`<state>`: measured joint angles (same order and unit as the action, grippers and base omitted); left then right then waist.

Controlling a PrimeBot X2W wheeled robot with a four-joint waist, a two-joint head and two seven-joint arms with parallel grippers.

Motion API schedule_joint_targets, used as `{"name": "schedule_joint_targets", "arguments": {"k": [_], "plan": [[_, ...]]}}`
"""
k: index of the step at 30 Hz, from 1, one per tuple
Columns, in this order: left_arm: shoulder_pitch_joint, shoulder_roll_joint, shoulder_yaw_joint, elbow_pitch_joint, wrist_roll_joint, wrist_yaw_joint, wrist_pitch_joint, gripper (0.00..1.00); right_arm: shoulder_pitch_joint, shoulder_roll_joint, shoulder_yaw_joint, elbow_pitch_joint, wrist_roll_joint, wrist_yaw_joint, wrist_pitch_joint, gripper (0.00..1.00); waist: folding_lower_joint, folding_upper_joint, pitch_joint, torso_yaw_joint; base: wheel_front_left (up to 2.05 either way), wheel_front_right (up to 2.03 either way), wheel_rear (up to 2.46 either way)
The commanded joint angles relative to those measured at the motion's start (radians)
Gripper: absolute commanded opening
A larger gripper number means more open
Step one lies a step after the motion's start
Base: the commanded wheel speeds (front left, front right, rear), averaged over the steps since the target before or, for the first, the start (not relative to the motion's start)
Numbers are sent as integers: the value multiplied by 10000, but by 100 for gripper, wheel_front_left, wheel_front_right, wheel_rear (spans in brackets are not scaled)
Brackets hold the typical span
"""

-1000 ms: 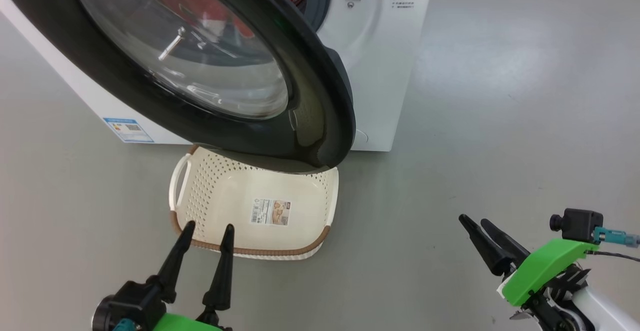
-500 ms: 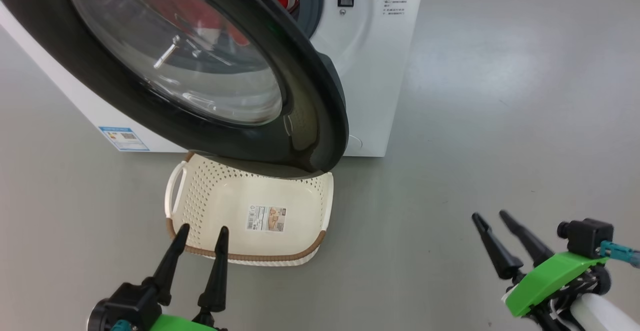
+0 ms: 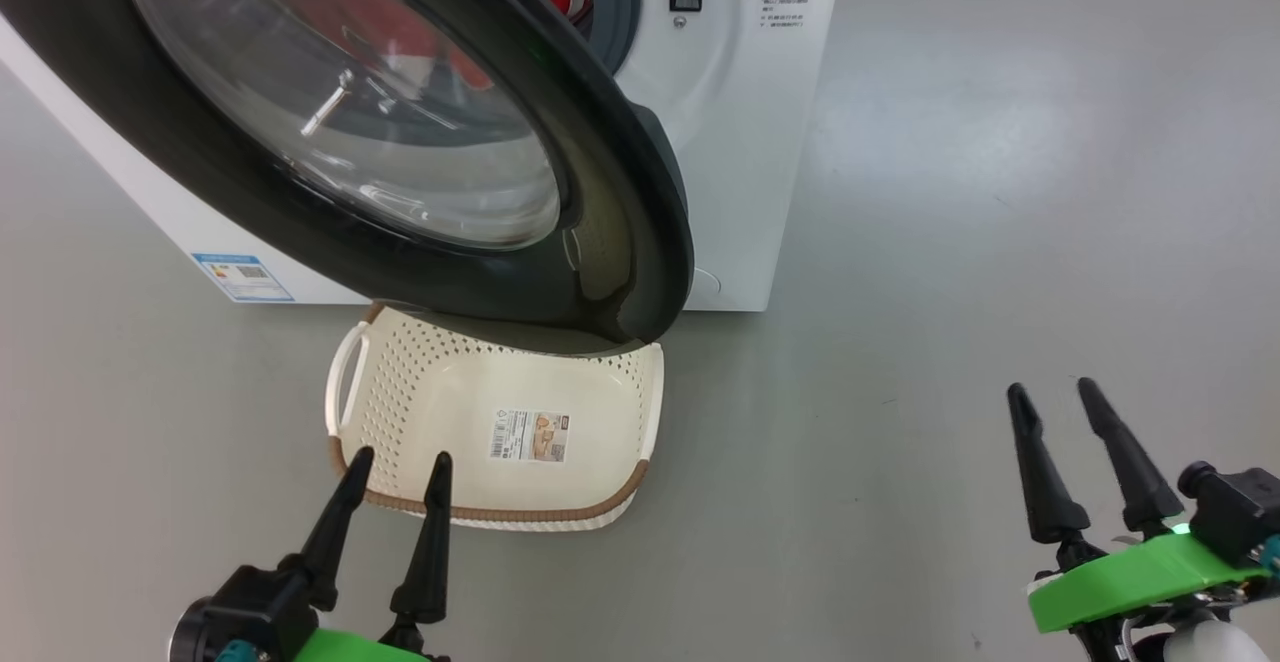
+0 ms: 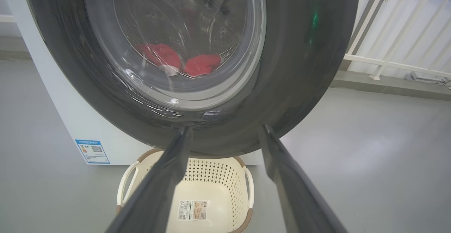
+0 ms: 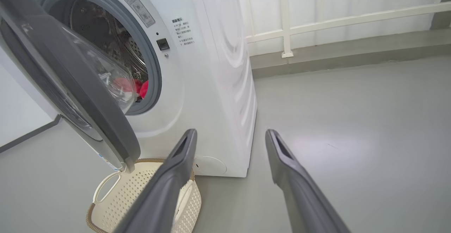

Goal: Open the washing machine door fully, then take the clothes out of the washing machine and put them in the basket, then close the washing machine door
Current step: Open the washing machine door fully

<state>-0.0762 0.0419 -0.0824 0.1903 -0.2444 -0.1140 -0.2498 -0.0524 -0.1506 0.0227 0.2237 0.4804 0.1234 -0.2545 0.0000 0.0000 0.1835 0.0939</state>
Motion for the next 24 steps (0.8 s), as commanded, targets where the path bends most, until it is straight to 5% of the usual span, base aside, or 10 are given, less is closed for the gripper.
{"name": "schedule_joint_targets", "arguments": {"k": [1, 6, 24], "plan": [[-20, 83, 364, -242, 90, -20, -120, 100, 135, 22, -3, -420, -218, 73, -71, 100, 0, 0, -1, 5, 0, 0, 0], [-19, 83, 373, -292, 82, -4, -120, 100, 505, 417, -650, -1159, -897, 73, -71, 100, 0, 0, -2, 12, 0, 0, 0], [36, 83, 375, -342, 42, 39, -120, 100, 852, 715, -832, -920, -1298, 73, -72, 100, 0, 0, -38, -2, 0, 0, 0]]}}
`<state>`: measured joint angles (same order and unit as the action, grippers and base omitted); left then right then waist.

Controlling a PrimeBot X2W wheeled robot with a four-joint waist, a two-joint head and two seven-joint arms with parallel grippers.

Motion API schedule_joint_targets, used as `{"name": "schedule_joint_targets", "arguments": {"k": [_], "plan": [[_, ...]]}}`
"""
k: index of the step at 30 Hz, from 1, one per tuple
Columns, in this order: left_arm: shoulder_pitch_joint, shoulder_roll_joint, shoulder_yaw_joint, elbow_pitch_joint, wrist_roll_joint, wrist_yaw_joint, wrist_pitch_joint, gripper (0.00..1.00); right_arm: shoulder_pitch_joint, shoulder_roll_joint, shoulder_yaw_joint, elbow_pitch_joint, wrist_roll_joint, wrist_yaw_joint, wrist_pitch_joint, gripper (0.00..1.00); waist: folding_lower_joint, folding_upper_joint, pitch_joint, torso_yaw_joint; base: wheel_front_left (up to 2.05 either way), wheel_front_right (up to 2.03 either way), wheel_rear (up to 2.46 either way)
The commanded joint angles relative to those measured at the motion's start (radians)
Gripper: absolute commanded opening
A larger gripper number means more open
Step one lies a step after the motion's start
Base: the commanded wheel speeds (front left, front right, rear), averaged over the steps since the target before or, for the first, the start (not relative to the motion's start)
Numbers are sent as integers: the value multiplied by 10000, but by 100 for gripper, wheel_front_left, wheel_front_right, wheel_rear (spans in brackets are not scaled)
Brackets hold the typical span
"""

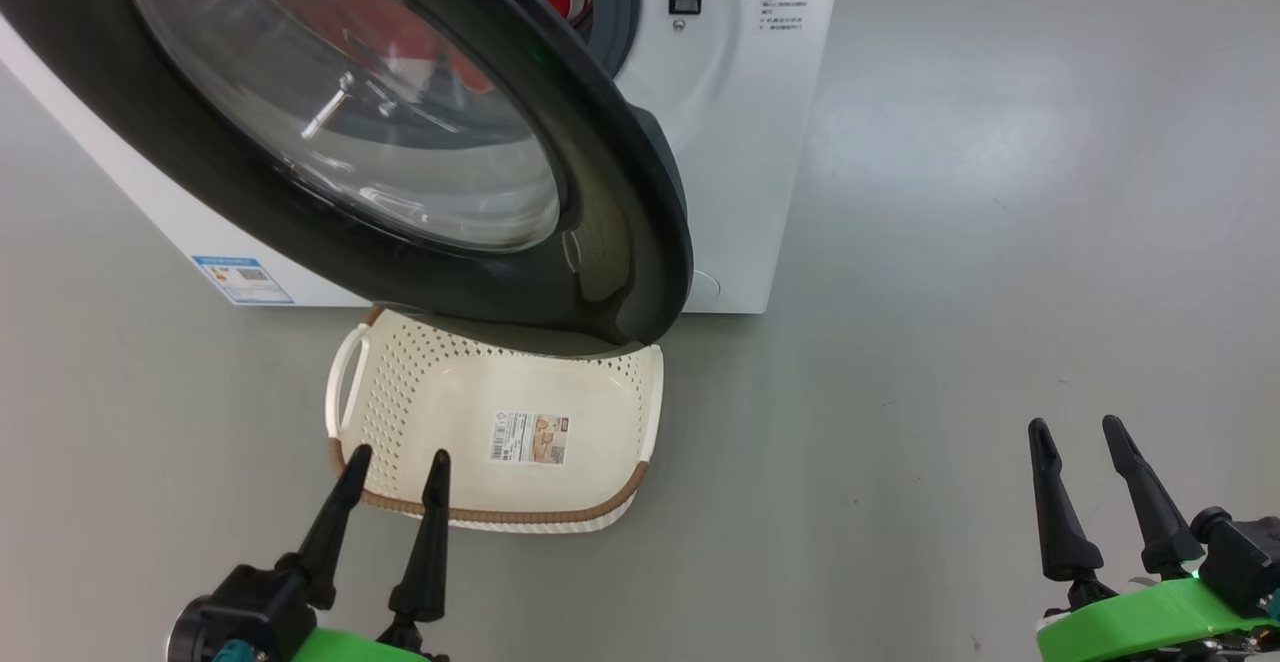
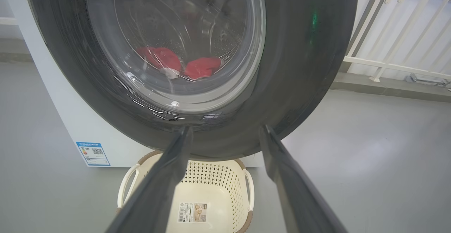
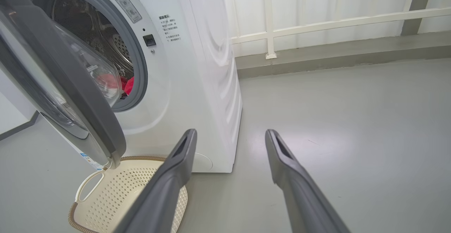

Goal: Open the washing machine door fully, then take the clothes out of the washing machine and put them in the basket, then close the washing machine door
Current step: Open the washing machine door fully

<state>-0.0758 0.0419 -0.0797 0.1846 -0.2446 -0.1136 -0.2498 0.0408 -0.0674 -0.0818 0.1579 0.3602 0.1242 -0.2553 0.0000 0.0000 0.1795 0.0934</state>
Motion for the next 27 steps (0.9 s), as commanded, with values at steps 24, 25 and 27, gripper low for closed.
{"name": "schedule_joint_targets", "arguments": {"k": [24, 25, 27], "plan": [[106, 83, -158, -362, -253, 186, -120, 100, -2505, -106, 1982, -416, 1741, 65, -64, 0, 0, 0, 31, 559, 0, 0, 0], [104, 83, -194, -365, -267, 188, -120, 100, -2715, -115, 2104, -409, 1882, 65, -64, 0, 0, 0, 40, 611, 0, 0, 0], [91, 83, -272, -370, -296, 193, -120, 100, -3136, -137, 2301, -383, 2157, 65, -64, 0, 0, 0, 65, 727, 0, 0, 0]]}}
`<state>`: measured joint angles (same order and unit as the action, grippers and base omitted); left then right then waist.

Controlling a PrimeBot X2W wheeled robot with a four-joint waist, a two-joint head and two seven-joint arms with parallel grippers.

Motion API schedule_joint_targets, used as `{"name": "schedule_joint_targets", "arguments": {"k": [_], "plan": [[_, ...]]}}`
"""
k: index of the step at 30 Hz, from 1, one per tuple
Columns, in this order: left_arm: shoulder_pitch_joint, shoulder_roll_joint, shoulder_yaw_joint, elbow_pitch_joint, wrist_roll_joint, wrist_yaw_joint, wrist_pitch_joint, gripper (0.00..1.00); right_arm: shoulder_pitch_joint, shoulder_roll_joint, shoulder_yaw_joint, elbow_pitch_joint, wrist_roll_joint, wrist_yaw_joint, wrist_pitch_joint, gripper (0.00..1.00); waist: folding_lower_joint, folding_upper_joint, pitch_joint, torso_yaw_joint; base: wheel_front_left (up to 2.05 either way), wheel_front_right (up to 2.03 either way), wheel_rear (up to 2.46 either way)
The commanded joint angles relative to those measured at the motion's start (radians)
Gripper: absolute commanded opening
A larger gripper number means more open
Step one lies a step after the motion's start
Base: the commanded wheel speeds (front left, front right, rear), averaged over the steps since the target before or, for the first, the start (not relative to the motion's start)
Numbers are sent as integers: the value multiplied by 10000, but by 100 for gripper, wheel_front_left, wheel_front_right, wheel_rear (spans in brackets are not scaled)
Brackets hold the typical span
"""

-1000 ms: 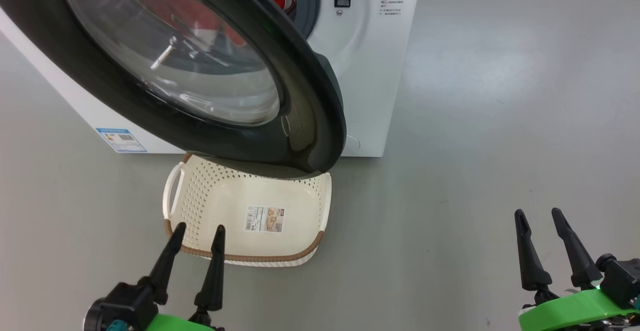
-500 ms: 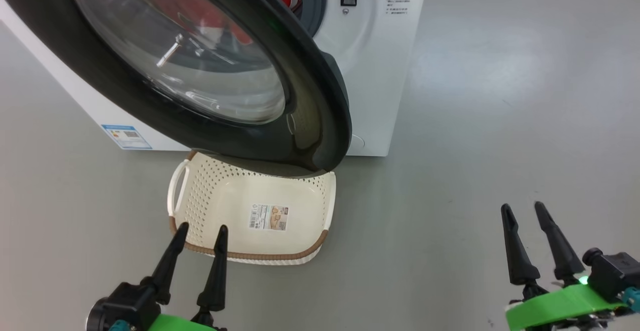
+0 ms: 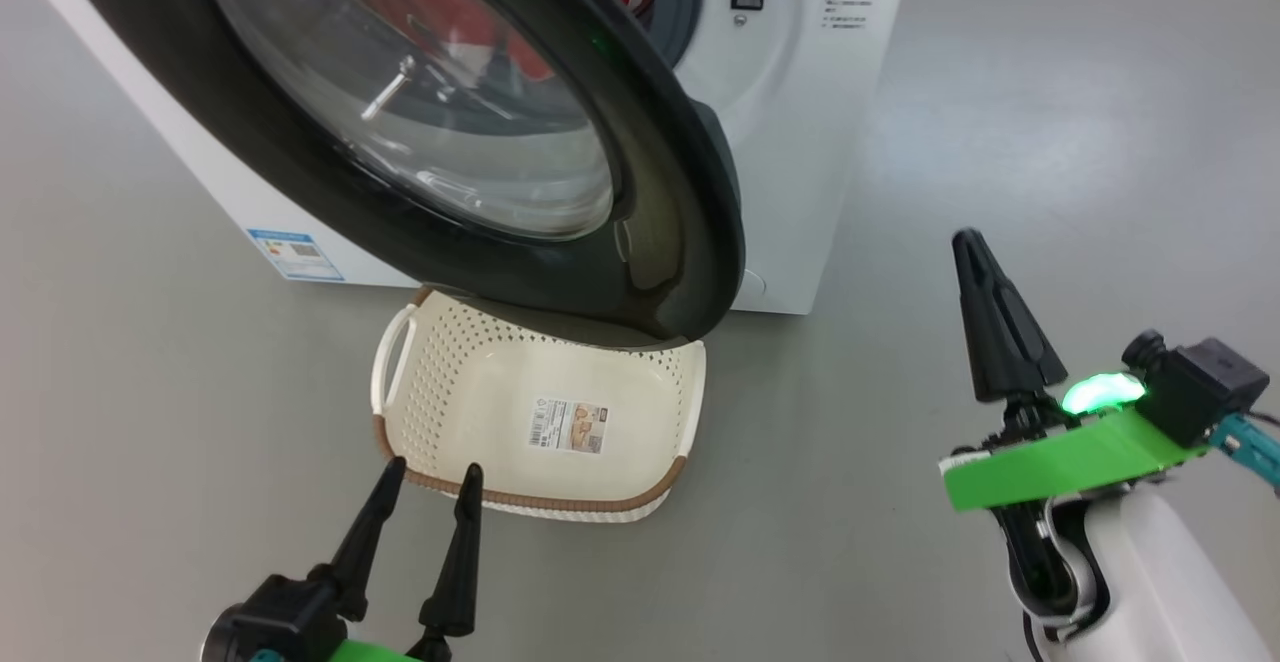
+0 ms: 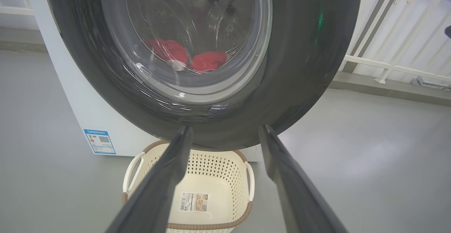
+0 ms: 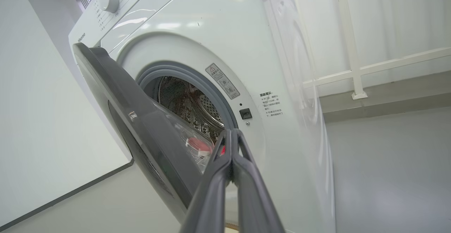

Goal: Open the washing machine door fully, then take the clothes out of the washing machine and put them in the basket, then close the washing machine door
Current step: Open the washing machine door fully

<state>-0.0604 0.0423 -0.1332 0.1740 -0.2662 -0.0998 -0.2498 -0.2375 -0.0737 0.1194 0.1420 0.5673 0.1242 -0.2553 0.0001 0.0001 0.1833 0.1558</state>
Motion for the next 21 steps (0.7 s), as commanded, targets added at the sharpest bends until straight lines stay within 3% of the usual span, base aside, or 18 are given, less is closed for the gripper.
{"name": "schedule_joint_targets", "arguments": {"k": [1, 11, 21], "plan": [[-73, 79, 223, -271, -95, 59, -120, 100, -561, -98, 391, -187, 213, 65, -64, 0, 0, -1, 45, 162, 0, 0, 0], [-185, 79, -165, -337, -300, 106, -120, 100, -2355, -536, 1224, 774, 1787, 65, -64, 0, 0, -1, 331, 789, 0, 0, 0], [-373, 79, -540, -337, -525, 159, -120, 100, -3683, -1460, 3118, 2191, 4132, 65, -64, 0, 0, -1, 639, 1320, 0, 0, 0]]}}
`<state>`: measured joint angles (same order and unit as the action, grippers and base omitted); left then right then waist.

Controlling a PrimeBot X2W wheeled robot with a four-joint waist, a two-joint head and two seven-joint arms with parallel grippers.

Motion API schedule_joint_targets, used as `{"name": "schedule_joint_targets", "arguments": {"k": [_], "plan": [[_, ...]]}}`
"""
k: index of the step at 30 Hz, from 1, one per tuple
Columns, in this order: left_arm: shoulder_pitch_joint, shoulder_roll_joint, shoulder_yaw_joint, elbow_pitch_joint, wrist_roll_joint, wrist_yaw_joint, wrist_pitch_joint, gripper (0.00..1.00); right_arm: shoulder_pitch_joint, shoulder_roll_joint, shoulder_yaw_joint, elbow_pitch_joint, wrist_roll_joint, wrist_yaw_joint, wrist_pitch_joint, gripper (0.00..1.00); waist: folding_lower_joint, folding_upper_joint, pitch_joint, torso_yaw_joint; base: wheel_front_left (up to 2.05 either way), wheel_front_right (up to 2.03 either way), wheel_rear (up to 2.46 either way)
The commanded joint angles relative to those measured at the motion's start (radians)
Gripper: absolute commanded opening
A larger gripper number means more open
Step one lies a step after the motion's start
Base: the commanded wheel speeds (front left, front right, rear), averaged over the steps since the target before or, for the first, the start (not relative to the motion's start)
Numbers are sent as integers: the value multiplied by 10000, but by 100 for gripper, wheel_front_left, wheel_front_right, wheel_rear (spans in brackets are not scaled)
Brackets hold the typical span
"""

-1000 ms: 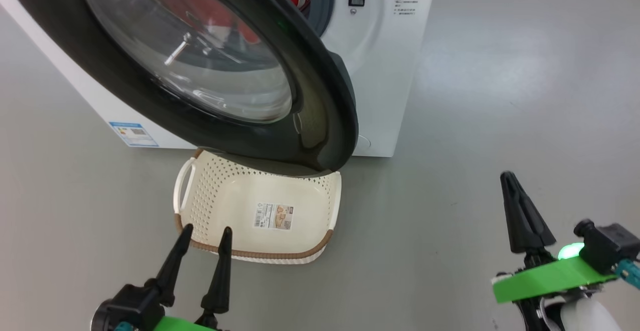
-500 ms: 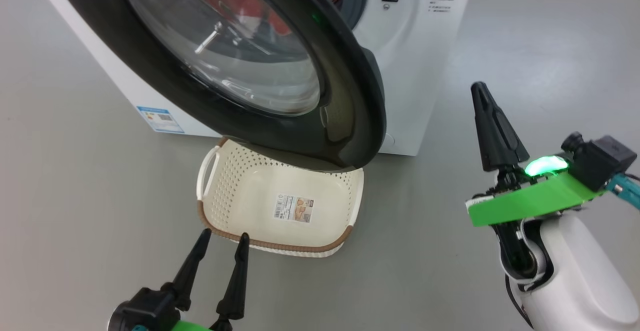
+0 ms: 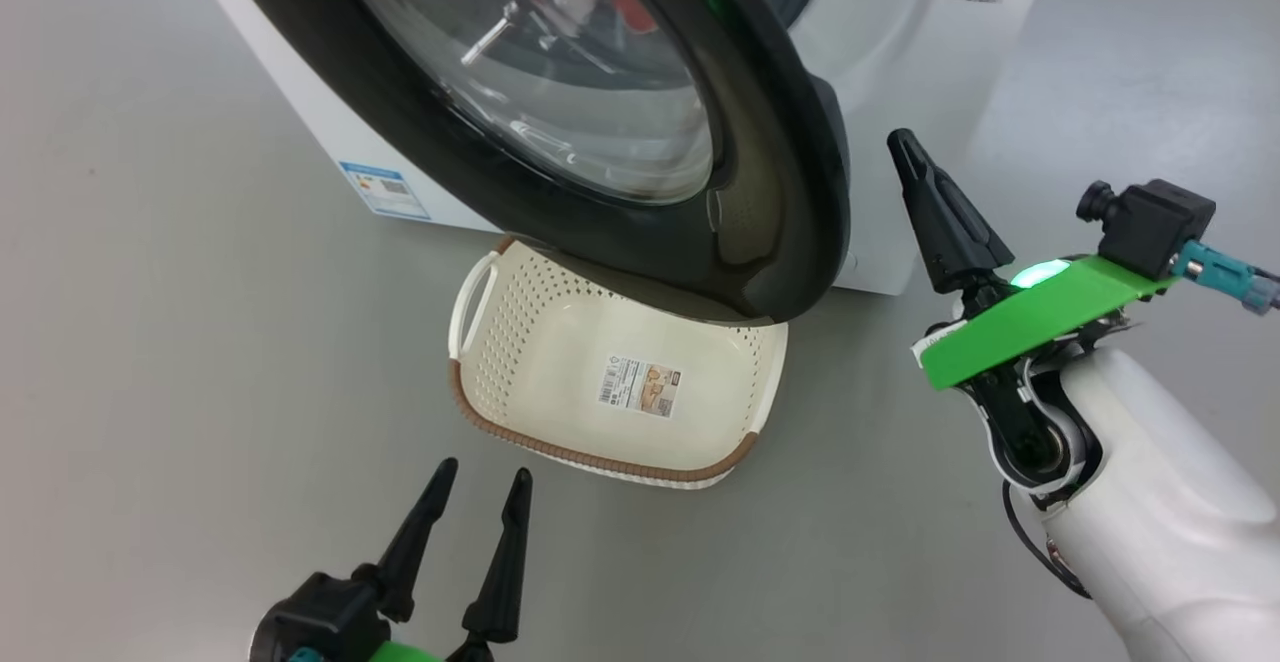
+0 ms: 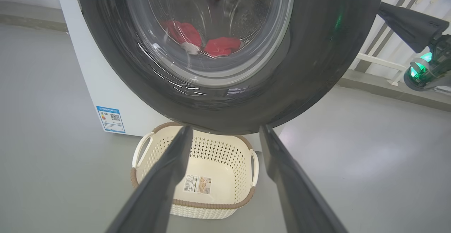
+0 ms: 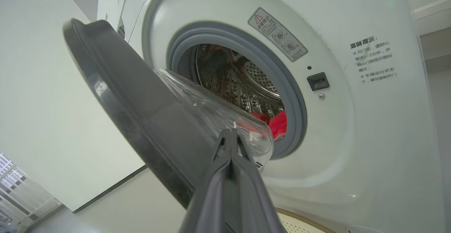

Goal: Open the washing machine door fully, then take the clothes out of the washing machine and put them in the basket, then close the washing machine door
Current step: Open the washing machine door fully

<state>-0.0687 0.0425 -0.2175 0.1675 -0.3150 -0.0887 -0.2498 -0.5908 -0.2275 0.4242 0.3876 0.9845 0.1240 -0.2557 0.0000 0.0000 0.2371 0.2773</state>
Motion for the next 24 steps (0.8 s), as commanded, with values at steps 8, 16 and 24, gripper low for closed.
{"name": "schedule_joint_targets", "arguments": {"k": [8, 16, 24], "plan": [[-398, 77, 114, -286, -214, 119, -120, 100, -1248, -809, 1848, 335, 2642, 67, 81, 0, 0, 0, 320, 399, 0, 0, 0], [-433, 77, 45, -262, -263, 141, -120, 100, -1748, -1282, 2919, 186, 4246, 67, 748, 0, 0, 0, 301, 500, 0, 0, 0], [-384, 77, 23, -235, -262, 146, -120, 100, -1761, -1609, 3822, -218, 4998, 67, 1320, 0, 0, 0, 105, 603, 0, 0, 0]]}}
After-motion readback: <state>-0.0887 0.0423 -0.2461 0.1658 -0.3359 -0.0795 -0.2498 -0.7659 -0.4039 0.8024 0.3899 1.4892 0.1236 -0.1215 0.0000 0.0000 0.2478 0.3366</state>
